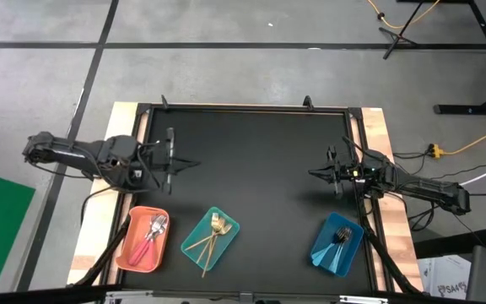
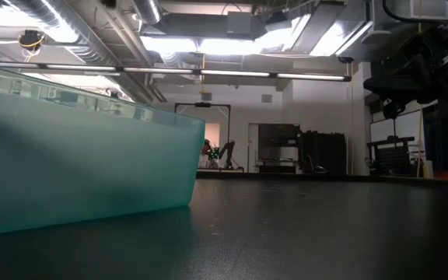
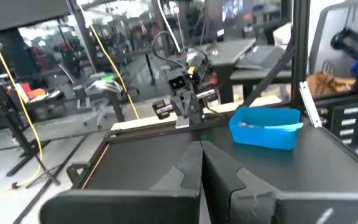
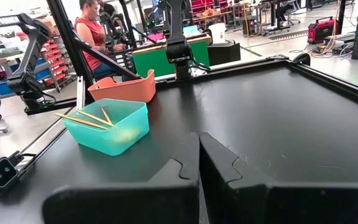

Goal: Sort silverware by color (type)
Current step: Return to Home Position

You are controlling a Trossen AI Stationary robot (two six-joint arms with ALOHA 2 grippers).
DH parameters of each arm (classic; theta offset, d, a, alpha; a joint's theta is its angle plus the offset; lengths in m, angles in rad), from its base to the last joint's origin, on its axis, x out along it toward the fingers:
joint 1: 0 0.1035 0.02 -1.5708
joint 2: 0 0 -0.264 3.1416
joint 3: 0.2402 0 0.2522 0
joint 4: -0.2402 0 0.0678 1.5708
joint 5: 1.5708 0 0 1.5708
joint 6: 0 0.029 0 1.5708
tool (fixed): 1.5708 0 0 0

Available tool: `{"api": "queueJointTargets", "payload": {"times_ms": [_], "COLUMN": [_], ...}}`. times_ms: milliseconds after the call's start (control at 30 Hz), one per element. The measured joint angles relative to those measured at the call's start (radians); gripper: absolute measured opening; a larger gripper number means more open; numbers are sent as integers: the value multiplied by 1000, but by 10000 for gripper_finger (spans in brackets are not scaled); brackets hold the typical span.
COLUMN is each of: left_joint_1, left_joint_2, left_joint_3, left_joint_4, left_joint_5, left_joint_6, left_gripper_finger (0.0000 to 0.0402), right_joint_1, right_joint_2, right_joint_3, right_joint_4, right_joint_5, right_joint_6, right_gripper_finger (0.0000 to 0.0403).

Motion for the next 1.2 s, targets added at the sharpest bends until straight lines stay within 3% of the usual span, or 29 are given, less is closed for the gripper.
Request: {"api": "queueJointTargets", "payload": {"times_ms": [233,433,733,1200], "left_joint_1": [0,0,0,0], "left_joint_2": [-169,-291,-456,-609], "left_joint_3": [-245,-384,-456,-514], "left_joint_4": [112,147,150,139], "left_joint_5": [3,4,4,45], "left_joint_6": [-12,-44,-41,25], "left_gripper_finger": [0,0,0,0], "right_joint_1": [0,0,0,0], "right_joint_2": [0,0,0,0], "right_joint_3": [0,0,0,0], "right_joint_4": [0,0,0,0], "right_joint_5": [0,0,0,0], "right_joint_6": [0,0,0,0], "right_gripper_finger": [0,0,0,0]}}
